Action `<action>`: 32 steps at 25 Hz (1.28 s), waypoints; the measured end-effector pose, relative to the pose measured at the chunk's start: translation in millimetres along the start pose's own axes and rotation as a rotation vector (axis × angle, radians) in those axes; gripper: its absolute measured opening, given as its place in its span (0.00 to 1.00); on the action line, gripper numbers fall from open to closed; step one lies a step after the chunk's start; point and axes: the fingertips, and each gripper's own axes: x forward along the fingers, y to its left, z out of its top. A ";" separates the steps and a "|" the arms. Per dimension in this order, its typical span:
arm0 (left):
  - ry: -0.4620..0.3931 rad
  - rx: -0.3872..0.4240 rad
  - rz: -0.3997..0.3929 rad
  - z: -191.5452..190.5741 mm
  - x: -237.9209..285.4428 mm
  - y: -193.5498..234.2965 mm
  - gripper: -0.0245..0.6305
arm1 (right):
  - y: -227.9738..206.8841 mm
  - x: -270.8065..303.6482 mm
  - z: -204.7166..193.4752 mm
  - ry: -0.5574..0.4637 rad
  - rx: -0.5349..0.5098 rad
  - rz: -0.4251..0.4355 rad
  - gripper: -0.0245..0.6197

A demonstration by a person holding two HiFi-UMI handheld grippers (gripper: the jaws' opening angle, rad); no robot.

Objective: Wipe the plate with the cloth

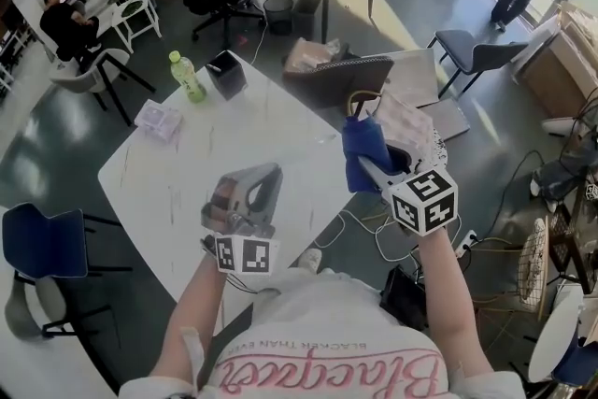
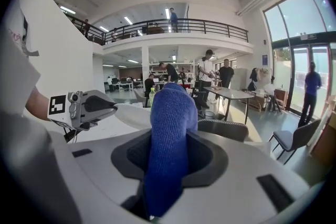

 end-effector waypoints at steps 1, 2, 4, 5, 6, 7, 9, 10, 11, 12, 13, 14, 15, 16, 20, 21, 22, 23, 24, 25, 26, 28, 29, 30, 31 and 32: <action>0.008 -0.045 0.009 -1.0 1.5 3.0 0.06 | 3.2 -1.6 2.1 -0.009 0.002 0.003 0.24; 0.015 -0.096 0.016 -2.1 3.2 6.0 0.06 | 5.9 -2.8 4.2 -0.018 0.006 0.006 0.24; 0.022 -0.219 0.024 -4.7 6.5 12.3 0.06 | 10.3 -4.6 8.2 -0.034 0.016 0.010 0.24; 0.022 -0.290 0.026 -6.3 7.8 15.4 0.06 | 12.3 -5.6 10.1 -0.043 0.021 0.011 0.24; 0.018 -0.366 0.027 -7.6 9.0 18.6 0.06 | 14.0 -6.7 11.7 -0.052 0.027 0.012 0.24; 0.013 -0.443 0.027 -8.5 9.9 21.8 0.06 | 15.5 -8.1 13.3 -0.061 0.035 0.014 0.24; 0.003 -0.591 0.028 -10.4 11.5 27.6 0.06 | 17.4 -11.1 16.2 -0.080 0.047 0.016 0.24; -0.002 -0.661 0.029 -11.7 12.1 30.1 0.06 | 18.0 -12.5 17.8 -0.088 0.047 0.013 0.24; -0.006 -0.726 0.030 -13.4 12.6 32.4 0.06 | 18.9 -13.8 19.5 -0.095 0.043 0.010 0.24; -0.011 -0.787 0.028 -15.0 13.0 34.1 0.06 | 20.1 -14.8 20.9 -0.101 0.040 0.007 0.24; -0.017 -0.844 0.025 -16.3 13.2 35.5 0.06 | 21.6 -15.5 21.9 -0.106 0.040 0.006 0.24; -0.024 -0.899 0.021 -17.2 13.4 36.6 0.06 | 22.9 -15.9 22.6 -0.111 0.045 0.006 0.24; -0.033 -0.953 0.018 -17.9 13.5 37.5 0.06 | 23.9 -15.9 22.9 -0.115 0.053 0.005 0.24; -0.042 -1.005 0.015 -18.5 13.9 38.4 0.06 | 24.4 -15.6 22.9 -0.120 0.063 0.004 0.24; -0.084 -1.201 0.017 -20.7 14.7 41.2 0.06 | 24.4 -14.3 22.8 -0.132 0.088 -0.009 0.24; -0.090 -1.235 0.019 -21.4 14.3 40.9 0.06 | 24.3 -14.6 22.8 -0.134 0.092 -0.013 0.24; -0.092 -1.256 0.021 -21.9 13.9 40.3 0.06 | 24.0 -14.9 22.9 -0.138 0.096 -0.017 0.24; -0.091 -1.265 0.023 -22.3 13.7 39.8 0.06 | 23.7 -15.2 23.1 -0.141 0.101 -0.020 0.24; -0.090 -1.269 0.025 -22.4 13.5 39.6 0.06 | 23.2 -15.3 23.2 -0.145 0.105 -0.024 0.24; -0.090 -1.270 0.027 -22.4 13.4 39.8 0.06 | 22.7 -15.1 23.2 -0.147 0.109 -0.027 0.24; -0.092 -1.272 0.028 -22.1 13.3 40.4 0.06 | 22.3 -14.7 22.9 -0.148 0.112 -0.030 0.24; -0.098 -1.274 0.032 -21.2 12.5 42.1 0.06 | 21.9 -14.1 21.5 -0.149 0.118 -0.037 0.24; -0.101 -1.274 0.035 -20.9 12.1 42.9 0.06 | 22.0 -13.8 20.5 -0.149 0.121 -0.040 0.24; -0.103 -1.274 0.037 -20.8 11.9 43.5 0.06 | 22.2 -13.5 19.6 -0.148 0.124 -0.042 0.24; -0.104 -1.275 0.039 -20.8 12.0 44.0 0.06 | 22.4 -13.2 18.8 -0.148 0.126 -0.043 0.24; -0.105 -1.275 0.041 -20.7 12.1 44.5 0.06 | 22.4 -13.0 18.3 -0.147 0.127 -0.043 0.24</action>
